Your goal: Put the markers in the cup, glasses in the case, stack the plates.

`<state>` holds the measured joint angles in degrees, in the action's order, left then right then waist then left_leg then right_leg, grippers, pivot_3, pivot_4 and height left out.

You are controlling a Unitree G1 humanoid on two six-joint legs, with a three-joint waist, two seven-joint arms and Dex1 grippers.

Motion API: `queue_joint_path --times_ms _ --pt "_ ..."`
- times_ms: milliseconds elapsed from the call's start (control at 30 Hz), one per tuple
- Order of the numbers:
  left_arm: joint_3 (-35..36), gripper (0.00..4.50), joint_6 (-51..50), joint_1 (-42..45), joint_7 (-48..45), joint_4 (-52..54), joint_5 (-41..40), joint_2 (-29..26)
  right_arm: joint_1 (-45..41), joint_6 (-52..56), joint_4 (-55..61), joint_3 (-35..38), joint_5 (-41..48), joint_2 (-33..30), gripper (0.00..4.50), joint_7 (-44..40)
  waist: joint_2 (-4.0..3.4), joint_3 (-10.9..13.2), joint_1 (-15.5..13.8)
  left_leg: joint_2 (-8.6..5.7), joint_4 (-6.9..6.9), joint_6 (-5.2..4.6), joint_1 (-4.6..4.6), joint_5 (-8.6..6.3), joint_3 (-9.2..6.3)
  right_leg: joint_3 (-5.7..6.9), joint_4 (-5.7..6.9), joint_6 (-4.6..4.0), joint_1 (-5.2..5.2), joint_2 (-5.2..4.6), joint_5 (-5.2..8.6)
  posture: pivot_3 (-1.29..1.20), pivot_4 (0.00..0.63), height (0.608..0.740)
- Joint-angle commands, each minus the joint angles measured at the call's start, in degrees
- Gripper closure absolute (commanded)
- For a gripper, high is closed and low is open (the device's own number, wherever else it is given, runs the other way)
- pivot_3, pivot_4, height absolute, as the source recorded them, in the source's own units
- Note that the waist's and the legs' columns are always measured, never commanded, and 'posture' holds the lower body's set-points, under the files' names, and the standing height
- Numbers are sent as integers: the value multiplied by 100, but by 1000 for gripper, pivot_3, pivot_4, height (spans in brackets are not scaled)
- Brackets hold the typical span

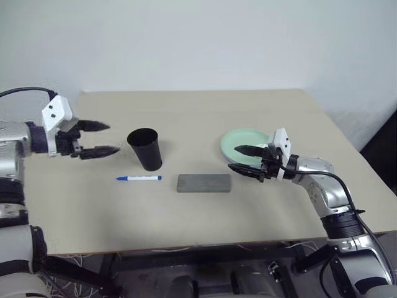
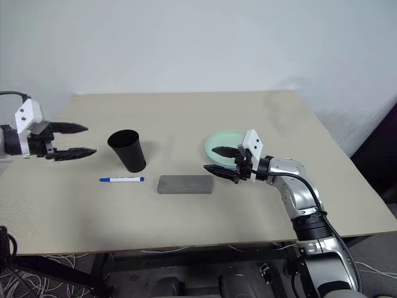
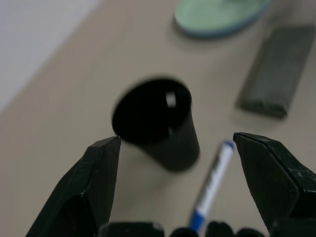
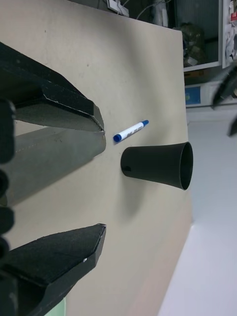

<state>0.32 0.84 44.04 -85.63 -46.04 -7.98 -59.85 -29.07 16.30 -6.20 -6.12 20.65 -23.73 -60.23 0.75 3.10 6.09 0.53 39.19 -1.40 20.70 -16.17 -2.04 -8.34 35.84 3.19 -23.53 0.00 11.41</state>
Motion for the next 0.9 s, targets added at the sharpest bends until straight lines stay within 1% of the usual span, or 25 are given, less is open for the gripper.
queue_joint_path --times_ms 33,167,467,633,800,900 --pt "-331 631 323 274 -173 -259 470 -109 -201 -112 18 60 40 26 1274 -43 1 0 2 0 1 0 1 0 0 0 0 0 0 0 0 0 0 740" --pt "-720 631 724 433 -109 -705 972 23 -206 -142 -46 50 26 41 1274 -54 2 0 2 1 -1 0 4 0 2 -1 -1 0 -4 0 0 0 0 740" --pt "-1251 631 1097 1086 237 -1798 1724 817 -222 -139 -58 42 26 47 1274 -16 4 0 -33 -1 1 -1 10 0 4 -3 -1 1 -8 0 -1 0 0 740" --pt "-1383 631 1244 1298 498 -2266 2033 1099 -190 -140 -41 64 22 18 1274 0 5 0 -24 0 0 -1 12 0 3 -3 0 2 -11 2 -1 0 0 740" --pt "-1496 631 1424 1376 1014 -2562 2346 1373 -139 -135 -22 83 14 -26 1274 22 6 0 -33 -1 2 -1 13 0 2 -3 1 3 -10 2 -1 0 0 740" --pt "-1507 631 1420 1397 1078 -2662 2420 1476 -119 -129 4 88 15 -34 1274 34 8 0 -34 -1 3 -1 13 0 1 -3 2 3 -10 2 -2 0 0 740"
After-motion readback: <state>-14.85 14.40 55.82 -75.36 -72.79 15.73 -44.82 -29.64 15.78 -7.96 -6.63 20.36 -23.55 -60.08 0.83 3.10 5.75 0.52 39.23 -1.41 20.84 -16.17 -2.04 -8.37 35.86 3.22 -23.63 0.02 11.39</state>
